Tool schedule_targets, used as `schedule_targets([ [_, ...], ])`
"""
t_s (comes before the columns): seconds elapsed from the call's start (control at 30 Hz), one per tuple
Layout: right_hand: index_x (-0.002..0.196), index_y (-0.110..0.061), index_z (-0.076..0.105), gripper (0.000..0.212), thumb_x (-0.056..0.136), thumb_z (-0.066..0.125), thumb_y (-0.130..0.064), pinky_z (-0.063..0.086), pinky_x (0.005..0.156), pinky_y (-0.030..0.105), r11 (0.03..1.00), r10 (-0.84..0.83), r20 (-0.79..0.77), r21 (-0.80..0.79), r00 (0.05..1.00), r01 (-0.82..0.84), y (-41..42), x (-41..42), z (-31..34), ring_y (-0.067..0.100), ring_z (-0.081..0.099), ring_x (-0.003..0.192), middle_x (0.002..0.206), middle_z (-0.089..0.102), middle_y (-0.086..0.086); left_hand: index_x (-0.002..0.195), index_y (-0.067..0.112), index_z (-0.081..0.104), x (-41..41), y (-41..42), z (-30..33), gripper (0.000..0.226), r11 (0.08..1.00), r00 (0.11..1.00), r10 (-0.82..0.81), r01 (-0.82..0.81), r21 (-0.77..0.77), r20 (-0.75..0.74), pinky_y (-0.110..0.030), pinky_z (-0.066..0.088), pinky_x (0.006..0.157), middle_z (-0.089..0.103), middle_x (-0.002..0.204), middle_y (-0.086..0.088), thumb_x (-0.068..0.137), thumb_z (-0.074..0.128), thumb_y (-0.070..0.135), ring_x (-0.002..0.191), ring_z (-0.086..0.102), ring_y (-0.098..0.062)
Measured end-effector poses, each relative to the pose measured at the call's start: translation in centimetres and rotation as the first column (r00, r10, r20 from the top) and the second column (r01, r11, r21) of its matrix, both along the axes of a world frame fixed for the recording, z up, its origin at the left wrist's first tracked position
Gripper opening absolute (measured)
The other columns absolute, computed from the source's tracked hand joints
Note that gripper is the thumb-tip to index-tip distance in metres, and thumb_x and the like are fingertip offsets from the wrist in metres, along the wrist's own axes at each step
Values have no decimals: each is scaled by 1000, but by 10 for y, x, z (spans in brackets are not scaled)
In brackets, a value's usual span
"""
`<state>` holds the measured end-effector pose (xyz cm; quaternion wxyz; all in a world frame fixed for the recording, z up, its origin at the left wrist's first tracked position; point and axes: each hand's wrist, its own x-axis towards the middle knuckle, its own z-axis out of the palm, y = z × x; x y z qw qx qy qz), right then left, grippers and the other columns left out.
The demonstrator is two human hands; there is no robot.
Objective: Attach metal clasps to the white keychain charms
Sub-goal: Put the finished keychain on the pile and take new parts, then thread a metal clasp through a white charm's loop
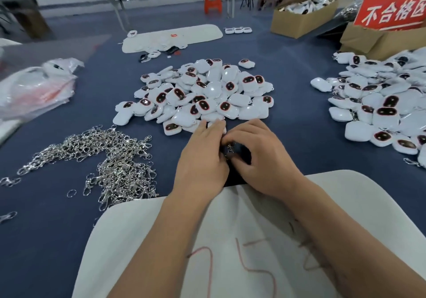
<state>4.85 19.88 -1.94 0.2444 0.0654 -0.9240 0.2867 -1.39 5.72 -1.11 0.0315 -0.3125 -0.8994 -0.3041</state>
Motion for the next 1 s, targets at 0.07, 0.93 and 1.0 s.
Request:
schedule_targets([
  [0.07, 110, -17, 76, 28, 86, 72, -3, 48, 93, 33, 999, -41, -9, -31, 999, 40, 0, -1, 0, 21, 54, 103, 103, 71, -5, 118, 25, 60, 1, -1, 0, 45, 989, 1000, -4, 0, 149, 28, -42, 52, 88, 66, 110, 6, 82, 46, 3, 104, 61, -20],
  [0.93, 116, -11, 75, 34, 99, 49, 2, 43, 82, 24, 865, -437, 69, -242, 897, 440, 7, -1, 5, 13, 61, 93, 102, 69, -1, 119, 44, 60, 1, 1, -8, 32, 999, 998, 41, -42, -18, -42, -25, 37, 82, 43, 102, 9, 89, 69, 48, 104, 37, -13],
  [1.0, 114, -11, 77, 34, 97, 50, 3, 45, 82, 23, 873, -422, 70, -235, 904, 426, 6, -1, 6, 14, 63, 93, 101, 71, -1, 115, 43, 63, 1, 2, -8, 26, 999, 998, 29, -30, -18, -50, -25, 40, 82, 42, 102, 9, 90, 69, 46, 104, 37, -13],
])
